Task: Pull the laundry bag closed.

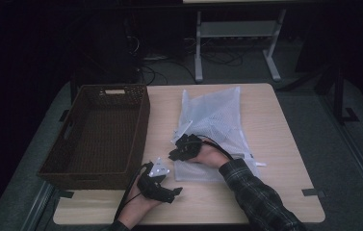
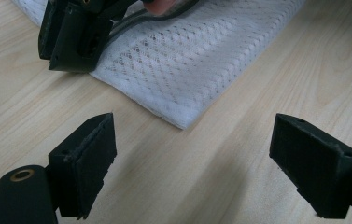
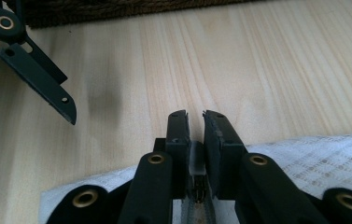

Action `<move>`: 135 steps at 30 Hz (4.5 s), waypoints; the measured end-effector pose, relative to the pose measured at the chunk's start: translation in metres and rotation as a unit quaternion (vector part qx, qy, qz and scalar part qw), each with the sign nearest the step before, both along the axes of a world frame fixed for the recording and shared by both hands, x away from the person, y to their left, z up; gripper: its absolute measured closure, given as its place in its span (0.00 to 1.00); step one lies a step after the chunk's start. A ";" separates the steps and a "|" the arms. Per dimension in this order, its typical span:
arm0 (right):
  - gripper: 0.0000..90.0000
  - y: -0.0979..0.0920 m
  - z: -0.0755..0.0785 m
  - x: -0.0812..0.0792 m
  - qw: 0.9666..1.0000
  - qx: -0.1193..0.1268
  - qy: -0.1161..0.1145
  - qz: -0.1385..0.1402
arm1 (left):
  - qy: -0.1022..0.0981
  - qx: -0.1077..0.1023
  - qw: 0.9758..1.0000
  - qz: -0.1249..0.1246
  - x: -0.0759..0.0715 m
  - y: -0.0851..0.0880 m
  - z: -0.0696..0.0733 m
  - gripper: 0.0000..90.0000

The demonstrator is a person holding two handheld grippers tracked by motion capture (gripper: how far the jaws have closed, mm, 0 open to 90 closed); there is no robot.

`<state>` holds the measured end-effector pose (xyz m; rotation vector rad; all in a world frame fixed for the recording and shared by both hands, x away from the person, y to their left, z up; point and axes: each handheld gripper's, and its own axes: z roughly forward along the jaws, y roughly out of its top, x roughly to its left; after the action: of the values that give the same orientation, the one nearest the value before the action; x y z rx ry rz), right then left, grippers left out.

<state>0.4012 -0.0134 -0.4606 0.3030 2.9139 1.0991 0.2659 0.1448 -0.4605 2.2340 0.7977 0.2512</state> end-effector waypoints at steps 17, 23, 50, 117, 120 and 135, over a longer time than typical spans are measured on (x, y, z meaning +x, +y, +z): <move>0.89 -0.011 0.011 -0.003 1.000 0.030 -0.003 -0.004 | 0.001 -0.007 1.000 0.002 -0.001 0.000 0.001 0.16; 0.89 -0.019 0.013 -0.004 0.999 0.039 -0.003 -0.008 | 0.001 -0.006 1.000 -0.001 -0.001 -0.001 0.001 0.16; 0.57 -0.049 -0.005 -0.009 0.999 0.031 -0.001 -0.018 | 0.004 -0.004 1.000 -0.002 0.000 -0.002 -0.001 0.17; 0.97 -0.104 0.020 -0.053 0.987 0.151 -0.038 -0.023 | 0.032 -0.132 0.990 -0.028 0.057 -0.008 0.020 0.74; 0.97 -0.105 0.019 -0.053 0.988 0.150 -0.038 -0.022 | 0.038 -0.139 0.989 -0.027 0.059 -0.007 0.020 0.79; 0.94 -0.103 0.016 -0.053 0.989 0.144 -0.033 -0.026 | 0.048 -0.142 0.988 -0.035 0.058 -0.009 0.022 0.94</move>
<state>0.3486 -0.1168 -0.4443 0.3368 2.6714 1.4911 0.3238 0.1360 -0.4387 2.0121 0.7533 -0.0054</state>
